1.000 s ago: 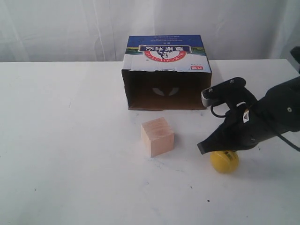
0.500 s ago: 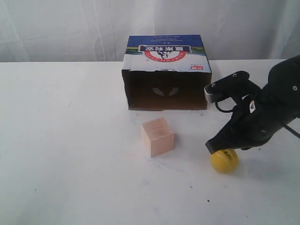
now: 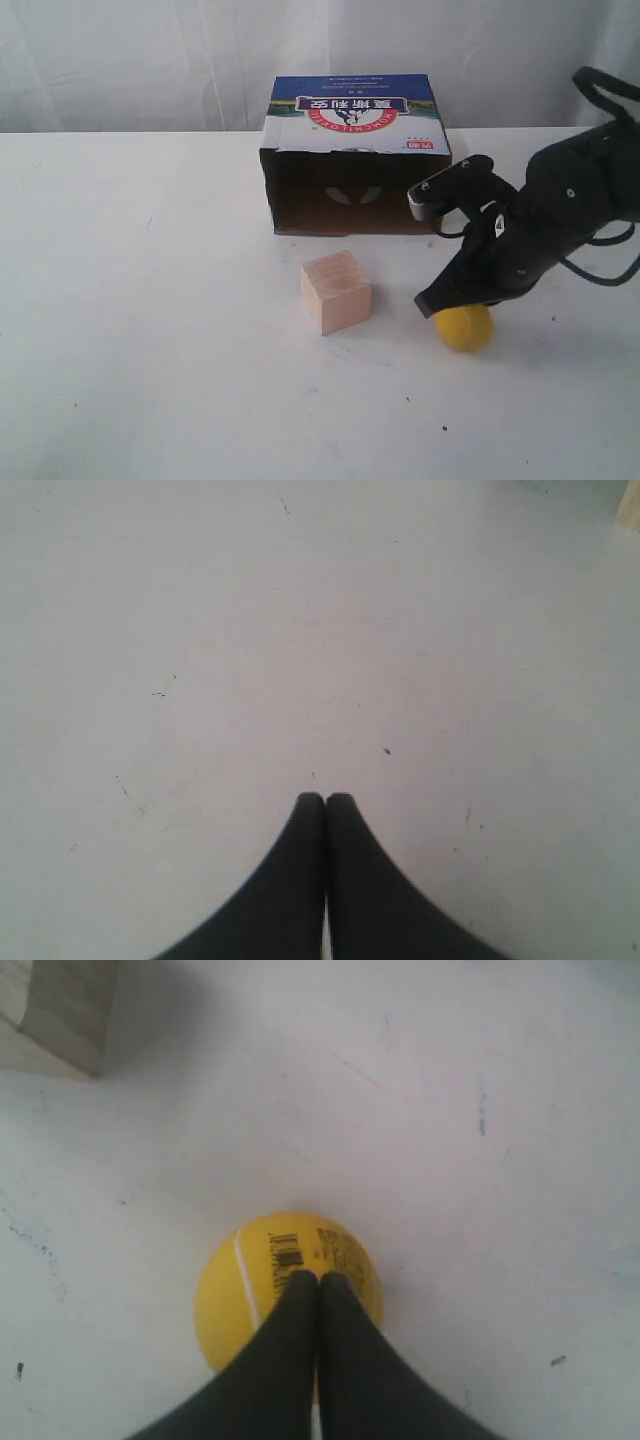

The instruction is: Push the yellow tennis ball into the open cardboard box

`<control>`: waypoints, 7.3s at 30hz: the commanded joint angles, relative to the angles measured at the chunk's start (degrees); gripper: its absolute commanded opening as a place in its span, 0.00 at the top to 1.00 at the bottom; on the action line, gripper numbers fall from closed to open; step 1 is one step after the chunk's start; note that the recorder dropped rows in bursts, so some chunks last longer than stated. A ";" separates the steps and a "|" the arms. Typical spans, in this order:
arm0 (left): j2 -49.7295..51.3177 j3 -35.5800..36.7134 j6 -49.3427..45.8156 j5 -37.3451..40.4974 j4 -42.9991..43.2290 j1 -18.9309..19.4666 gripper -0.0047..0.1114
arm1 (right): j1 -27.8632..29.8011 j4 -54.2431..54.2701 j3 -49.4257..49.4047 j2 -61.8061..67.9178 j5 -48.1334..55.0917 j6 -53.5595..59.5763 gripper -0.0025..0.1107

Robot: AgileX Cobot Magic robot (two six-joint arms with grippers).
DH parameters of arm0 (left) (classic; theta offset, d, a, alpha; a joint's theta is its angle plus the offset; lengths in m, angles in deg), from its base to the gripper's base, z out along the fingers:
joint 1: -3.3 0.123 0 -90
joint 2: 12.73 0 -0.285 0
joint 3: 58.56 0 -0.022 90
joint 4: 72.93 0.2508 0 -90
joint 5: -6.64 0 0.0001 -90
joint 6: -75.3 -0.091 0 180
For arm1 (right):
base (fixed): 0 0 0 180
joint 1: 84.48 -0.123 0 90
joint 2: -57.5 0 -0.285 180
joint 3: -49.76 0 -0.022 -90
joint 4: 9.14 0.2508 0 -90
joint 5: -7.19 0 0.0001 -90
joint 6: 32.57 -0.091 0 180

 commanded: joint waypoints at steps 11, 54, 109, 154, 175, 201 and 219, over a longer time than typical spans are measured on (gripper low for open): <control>-0.29 0.24 -0.13 1.00 0.02 -0.29 0.96 | -0.68 2.14 -6.42 -5.38 2.57 1.15 0.98; -0.29 0.24 -0.13 1.00 0.02 -0.29 0.96 | -1.14 2.07 -15.72 -31.28 -15.04 -11.04 0.98; -0.29 0.24 -0.13 1.00 0.02 -0.29 0.96 | 2.45 6.34 -52.85 -92.73 -20.20 -10.91 0.98; -0.29 0.24 -0.13 1.00 0.02 -0.29 0.96 | 2.96 8.21 -52.85 -93.32 -18.16 -1.87 0.98; -0.29 0.24 -0.13 1.00 0.02 -0.29 0.96 | 6.98 8.21 -52.85 -93.32 -18.16 -1.87 0.98; -0.29 0.24 -0.13 1.00 0.02 -0.29 0.96 | 6.98 8.21 -52.85 -93.32 -18.16 -1.87 0.98; -0.29 0.24 -0.13 1.00 0.02 -0.29 0.96 | 6.98 8.21 -52.85 -93.32 -18.16 -1.87 0.98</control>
